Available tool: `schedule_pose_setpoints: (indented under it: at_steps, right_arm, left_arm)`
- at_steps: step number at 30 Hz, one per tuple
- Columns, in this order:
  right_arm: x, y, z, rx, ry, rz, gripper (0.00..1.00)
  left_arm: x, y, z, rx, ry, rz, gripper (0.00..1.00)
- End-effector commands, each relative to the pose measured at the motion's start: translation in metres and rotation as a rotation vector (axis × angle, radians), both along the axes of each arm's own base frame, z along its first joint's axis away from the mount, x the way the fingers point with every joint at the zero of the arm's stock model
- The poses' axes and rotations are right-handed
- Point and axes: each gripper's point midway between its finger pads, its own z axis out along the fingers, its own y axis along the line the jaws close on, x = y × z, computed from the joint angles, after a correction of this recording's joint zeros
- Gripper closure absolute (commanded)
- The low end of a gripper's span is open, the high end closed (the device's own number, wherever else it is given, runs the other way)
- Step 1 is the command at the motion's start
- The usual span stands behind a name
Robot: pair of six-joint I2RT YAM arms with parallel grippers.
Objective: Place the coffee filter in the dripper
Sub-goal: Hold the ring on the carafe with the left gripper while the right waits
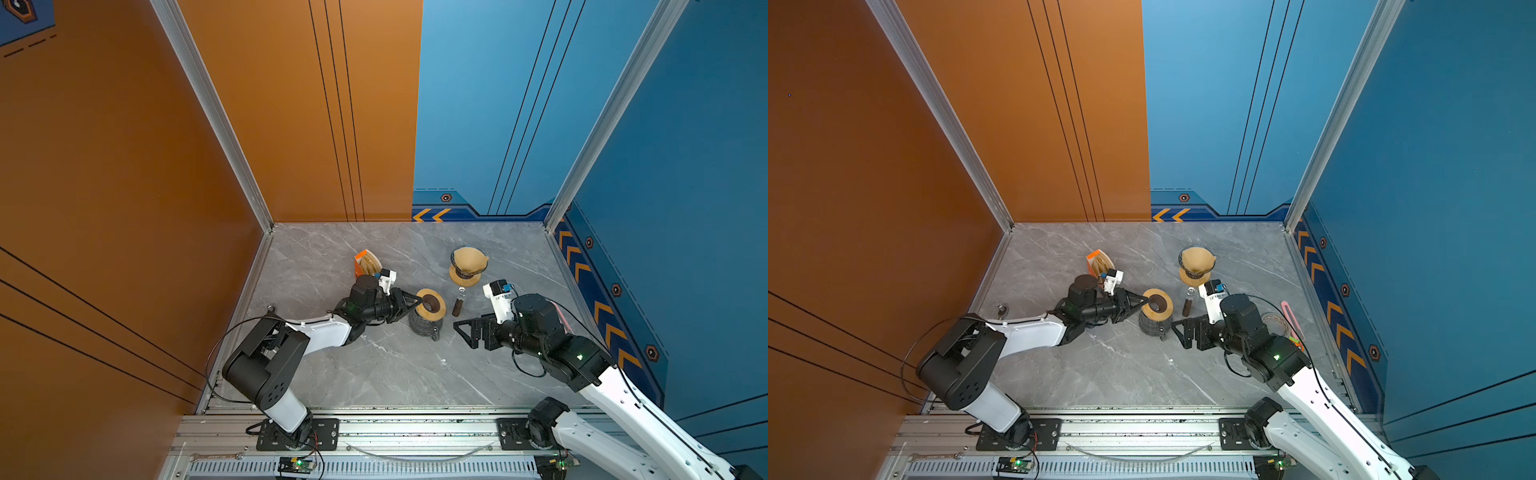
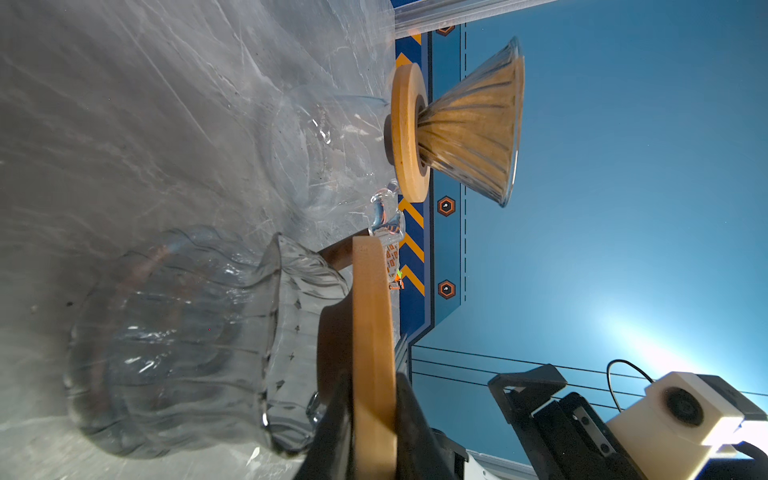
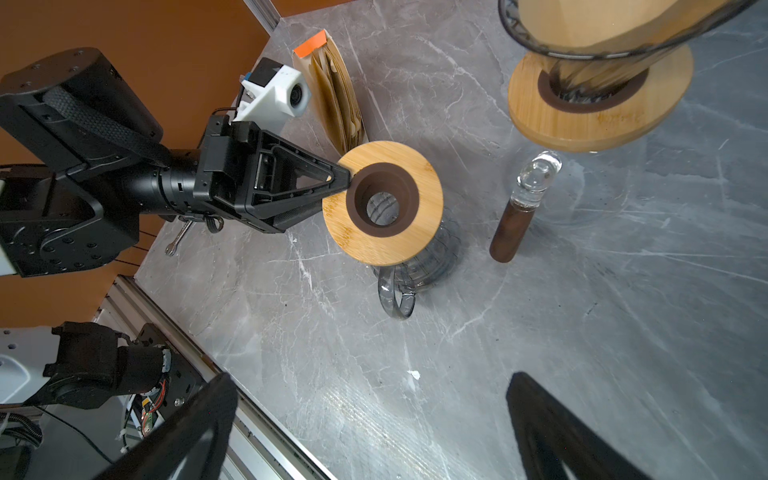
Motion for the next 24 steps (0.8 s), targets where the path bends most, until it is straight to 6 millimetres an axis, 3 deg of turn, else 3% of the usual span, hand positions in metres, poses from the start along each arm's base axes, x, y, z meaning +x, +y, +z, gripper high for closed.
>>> schedule_pose_setpoints:
  at_steps: [1,24]
  right_arm:
    - [0.002,0.001,0.000,0.010,-0.004,-0.010,0.00]
    - [0.002,0.000,-0.002,0.007,-0.001,-0.017,0.00]
  left_arm:
    - [0.004,0.002,0.000,0.008,-0.021,-0.006,0.81]
    - [0.006,0.021,-0.022,0.117,0.023,0.019,0.77]
